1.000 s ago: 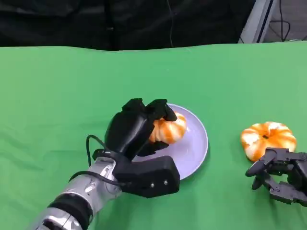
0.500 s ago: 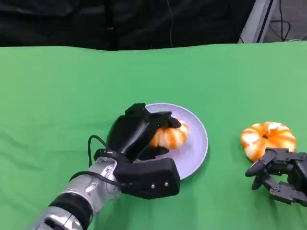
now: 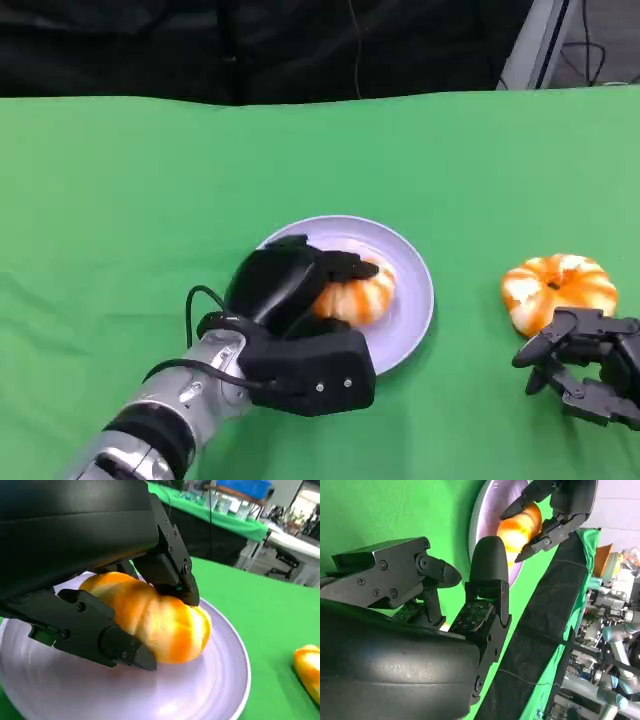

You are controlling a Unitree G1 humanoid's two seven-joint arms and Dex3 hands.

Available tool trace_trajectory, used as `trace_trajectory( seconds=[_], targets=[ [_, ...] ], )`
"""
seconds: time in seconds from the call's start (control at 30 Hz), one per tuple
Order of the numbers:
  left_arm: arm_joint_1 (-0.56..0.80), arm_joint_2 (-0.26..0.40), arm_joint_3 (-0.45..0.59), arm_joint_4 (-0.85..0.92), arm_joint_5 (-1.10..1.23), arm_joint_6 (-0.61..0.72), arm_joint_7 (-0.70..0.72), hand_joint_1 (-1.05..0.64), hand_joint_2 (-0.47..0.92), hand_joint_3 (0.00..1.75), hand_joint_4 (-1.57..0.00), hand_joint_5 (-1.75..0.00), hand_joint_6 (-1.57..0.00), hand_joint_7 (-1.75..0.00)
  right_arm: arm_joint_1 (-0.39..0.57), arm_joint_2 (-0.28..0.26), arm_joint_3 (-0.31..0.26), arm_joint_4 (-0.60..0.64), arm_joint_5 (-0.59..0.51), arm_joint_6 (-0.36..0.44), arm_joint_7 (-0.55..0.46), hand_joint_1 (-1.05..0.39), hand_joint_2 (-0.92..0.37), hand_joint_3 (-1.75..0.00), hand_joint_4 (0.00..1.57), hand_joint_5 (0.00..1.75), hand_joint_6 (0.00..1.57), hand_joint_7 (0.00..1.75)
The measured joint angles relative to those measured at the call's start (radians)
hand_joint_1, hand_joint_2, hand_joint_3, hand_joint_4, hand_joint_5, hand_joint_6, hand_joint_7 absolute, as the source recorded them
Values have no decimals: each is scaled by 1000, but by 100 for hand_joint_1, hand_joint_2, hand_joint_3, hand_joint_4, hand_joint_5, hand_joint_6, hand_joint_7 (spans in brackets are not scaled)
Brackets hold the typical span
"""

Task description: Grasp the bread from the table and place it into the plate.

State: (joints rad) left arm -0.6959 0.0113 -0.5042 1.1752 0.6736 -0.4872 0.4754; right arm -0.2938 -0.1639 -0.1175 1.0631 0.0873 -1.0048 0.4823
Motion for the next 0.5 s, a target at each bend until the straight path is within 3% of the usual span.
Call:
trace_trajectory(
  seconds=[0.13,0.17,0.23,0.5],
  targets=[
    [-1,-1,-3,7,0,12,-9,-29,92,16,-84,-30,-89,0,0,0,0,-1,0,0,-2,3,-78,-69,88,135,96,91],
    [-1,-1,-5,7,0,13,-10,-35,92,18,-82,-18,-84,0,0,0,0,-1,0,0,-2,3,-78,-69,88,134,96,91],
    [-6,-1,-12,8,2,19,-14,-39,92,19,-82,-10,-82,0,0,0,0,-1,0,0,-2,3,-78,-70,88,134,96,91],
    [-22,0,-28,10,10,47,-22,-50,92,23,-76,-2,-75,0,0,1,0,-1,0,-1,0,3,-78,-70,87,135,95,91]
  ],
)
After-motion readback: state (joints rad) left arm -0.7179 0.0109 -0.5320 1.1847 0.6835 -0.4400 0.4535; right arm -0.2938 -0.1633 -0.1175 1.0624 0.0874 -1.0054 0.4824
